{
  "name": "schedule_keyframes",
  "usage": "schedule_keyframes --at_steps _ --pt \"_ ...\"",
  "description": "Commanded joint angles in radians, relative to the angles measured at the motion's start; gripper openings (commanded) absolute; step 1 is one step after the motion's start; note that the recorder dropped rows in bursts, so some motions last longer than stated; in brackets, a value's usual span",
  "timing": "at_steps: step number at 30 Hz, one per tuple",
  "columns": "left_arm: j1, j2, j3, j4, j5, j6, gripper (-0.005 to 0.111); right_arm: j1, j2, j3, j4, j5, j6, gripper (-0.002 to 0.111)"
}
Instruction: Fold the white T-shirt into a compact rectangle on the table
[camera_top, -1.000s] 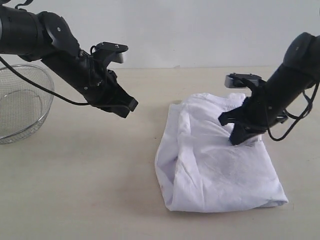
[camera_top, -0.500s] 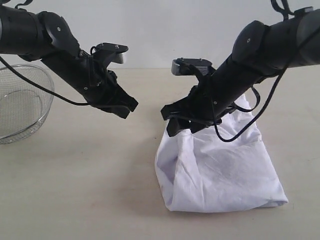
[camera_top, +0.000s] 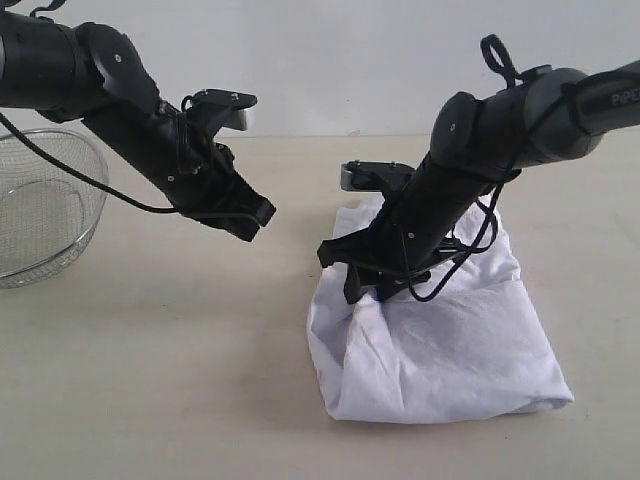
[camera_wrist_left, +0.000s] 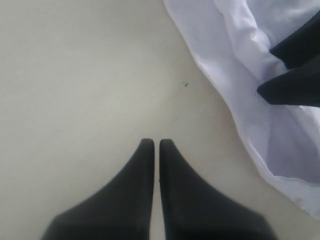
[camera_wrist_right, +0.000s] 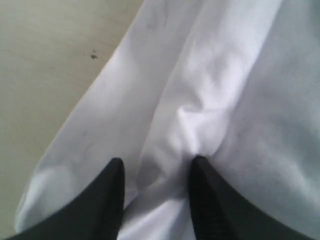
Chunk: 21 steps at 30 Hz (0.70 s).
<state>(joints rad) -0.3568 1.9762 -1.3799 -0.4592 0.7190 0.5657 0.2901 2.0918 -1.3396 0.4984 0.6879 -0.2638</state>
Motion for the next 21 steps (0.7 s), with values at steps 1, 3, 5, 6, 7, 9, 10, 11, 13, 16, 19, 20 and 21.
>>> schedule_keyframes --at_steps 1,3,5,6,7,9,10,11,13,16,19,20,21 --pt "0.003 -0.010 -0.005 0.002 0.010 -0.009 0.004 0.000 0.007 -0.031 -0.018 0.028 0.007 0.021" --pt "0.003 -0.010 -0.005 0.002 0.010 -0.009 0.004 0.000 0.007 -0.049 -0.041 0.051 0.025 0.020" --pt "0.003 -0.010 -0.005 0.002 0.010 -0.009 0.004 0.000 0.007 -0.053 -0.055 0.062 0.035 0.019" --pt "0.003 -0.010 -0.005 0.002 0.010 -0.009 0.004 0.000 0.007 -0.057 -0.063 0.072 0.035 0.015" --pt "0.003 -0.010 -0.005 0.002 0.010 -0.009 0.004 0.000 0.007 -0.059 -0.065 0.075 0.029 0.009" --pt "0.003 -0.010 -0.005 0.002 0.010 -0.009 0.004 0.000 0.007 -0.059 -0.068 0.077 -0.001 0.000" --pt "0.003 -0.010 -0.005 0.002 0.010 -0.009 0.004 0.000 0.007 -0.059 -0.068 0.077 -0.010 0.000" --pt "0.003 -0.010 -0.005 0.002 0.010 -0.009 0.004 0.000 0.007 -0.059 -0.068 0.072 -0.017 0.000" --pt "0.003 -0.010 -0.005 0.002 0.010 -0.009 0.004 -0.001 0.003 -0.059 -0.068 0.072 -0.031 0.000" --pt "0.003 -0.010 -0.005 0.002 0.010 -0.009 0.004 -0.002 -0.026 -0.059 -0.068 0.072 -0.056 0.000" --pt "0.003 -0.010 -0.005 0.002 0.010 -0.009 0.004 -0.002 -0.077 -0.059 -0.083 0.063 -0.079 0.000" --pt "0.003 -0.010 -0.005 0.004 0.010 -0.009 0.004 -0.002 -0.097 -0.059 -0.098 0.062 -0.079 0.000" --pt "0.003 -0.010 -0.005 0.004 0.010 -0.009 0.004 -0.002 -0.118 -0.059 -0.118 0.062 -0.079 0.000"
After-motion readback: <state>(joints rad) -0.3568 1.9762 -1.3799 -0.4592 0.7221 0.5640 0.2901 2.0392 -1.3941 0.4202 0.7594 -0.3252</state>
